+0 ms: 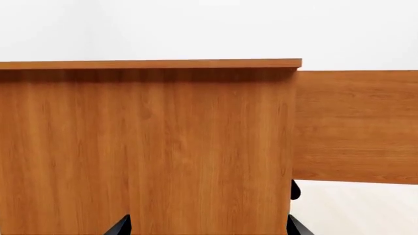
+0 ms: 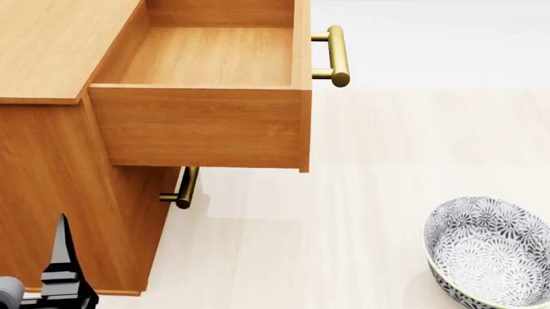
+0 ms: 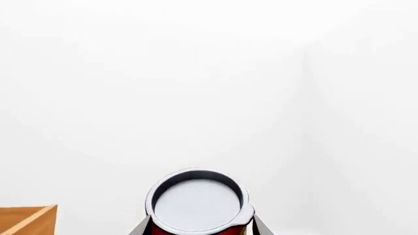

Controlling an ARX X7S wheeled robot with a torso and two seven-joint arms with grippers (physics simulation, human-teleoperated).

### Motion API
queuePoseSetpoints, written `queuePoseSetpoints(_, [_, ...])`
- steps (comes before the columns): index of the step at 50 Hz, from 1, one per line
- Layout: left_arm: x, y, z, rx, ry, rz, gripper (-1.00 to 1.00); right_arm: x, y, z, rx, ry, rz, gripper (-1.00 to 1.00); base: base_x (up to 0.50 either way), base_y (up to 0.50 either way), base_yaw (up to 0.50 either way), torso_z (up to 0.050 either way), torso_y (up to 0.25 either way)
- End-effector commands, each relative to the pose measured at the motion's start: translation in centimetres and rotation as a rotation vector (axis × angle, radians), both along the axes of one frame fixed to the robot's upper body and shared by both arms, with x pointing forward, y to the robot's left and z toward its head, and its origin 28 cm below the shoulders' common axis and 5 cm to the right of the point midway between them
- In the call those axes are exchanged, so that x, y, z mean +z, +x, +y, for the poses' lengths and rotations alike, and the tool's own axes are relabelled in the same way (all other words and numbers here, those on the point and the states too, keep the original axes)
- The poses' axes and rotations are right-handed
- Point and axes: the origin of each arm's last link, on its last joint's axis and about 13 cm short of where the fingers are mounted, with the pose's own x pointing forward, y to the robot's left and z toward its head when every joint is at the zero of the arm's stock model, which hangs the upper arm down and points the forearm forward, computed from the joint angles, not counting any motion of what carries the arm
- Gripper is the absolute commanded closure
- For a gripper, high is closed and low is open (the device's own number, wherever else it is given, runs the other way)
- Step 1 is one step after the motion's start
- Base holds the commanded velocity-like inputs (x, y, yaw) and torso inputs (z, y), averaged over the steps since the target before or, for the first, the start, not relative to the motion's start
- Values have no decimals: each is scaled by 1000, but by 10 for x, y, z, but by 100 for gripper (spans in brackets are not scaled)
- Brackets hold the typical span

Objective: Put the ketchup in the top drawer of the cabinet.

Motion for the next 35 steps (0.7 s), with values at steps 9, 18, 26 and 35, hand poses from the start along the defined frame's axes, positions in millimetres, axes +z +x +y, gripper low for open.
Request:
queuePoseSetpoints(9, [-1,1,0,1,-1,2,-100,53,8,9,19,-52,-118,100,0,0,0,0,1])
queuePoseSetpoints(18, [0,1,0,1,-2,3,-100,67,14,13,39,-61,-156,100,0,0,0,0,0])
queuePoseSetpoints(26, [-1,2,1,3,-3,4,-100,88,19,21,64,-73,-201,100,0,0,0,0,0])
queuePoseSetpoints(35, [-1,2,0,-2,-4,7,-100,106,25,30,105,-77,-259,100,0,0,0,0,0])
